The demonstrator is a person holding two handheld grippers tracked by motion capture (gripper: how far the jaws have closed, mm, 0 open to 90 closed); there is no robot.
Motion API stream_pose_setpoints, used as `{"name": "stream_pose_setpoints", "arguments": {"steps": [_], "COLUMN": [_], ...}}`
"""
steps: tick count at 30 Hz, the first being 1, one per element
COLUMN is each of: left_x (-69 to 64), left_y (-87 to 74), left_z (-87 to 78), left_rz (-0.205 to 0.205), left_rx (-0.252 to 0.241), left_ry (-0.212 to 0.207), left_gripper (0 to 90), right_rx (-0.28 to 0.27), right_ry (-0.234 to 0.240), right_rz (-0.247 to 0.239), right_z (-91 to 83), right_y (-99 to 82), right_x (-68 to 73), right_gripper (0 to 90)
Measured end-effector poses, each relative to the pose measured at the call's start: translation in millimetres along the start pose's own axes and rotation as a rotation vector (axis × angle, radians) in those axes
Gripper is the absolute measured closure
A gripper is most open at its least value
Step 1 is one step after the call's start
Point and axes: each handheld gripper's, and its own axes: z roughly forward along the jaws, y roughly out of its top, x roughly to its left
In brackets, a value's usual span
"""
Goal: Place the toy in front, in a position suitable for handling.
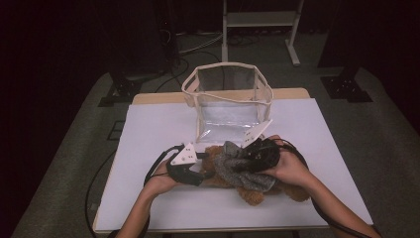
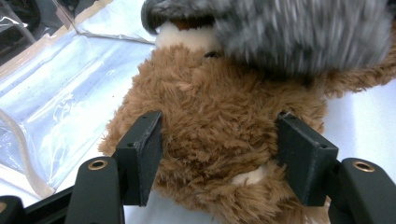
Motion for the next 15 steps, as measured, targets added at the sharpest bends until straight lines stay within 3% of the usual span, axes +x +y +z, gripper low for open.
{"name": "stream_pose_setpoints", "arguments": {"steps": [4, 15], "left_x": [0.1, -1.2], "left_y": [0.0, -0.2], "left_z": [-0.3, 1.0], "left_rz": [0.004, -0.002], "left_rx": [-0.001, 0.004], "left_ry": [-0.007, -0.026], "left_gripper": [35.2, 35.0], "right_rx": [0.035, -0.01], "right_ry": [-0.005, -0.018], "right_rz": [0.005, 0.014], "right_z": [3.8, -10.6], "right_y": [-10.6, -5.0], "right_x": [-1.2, -2.6], "right_gripper": [75.3, 75.2]}}
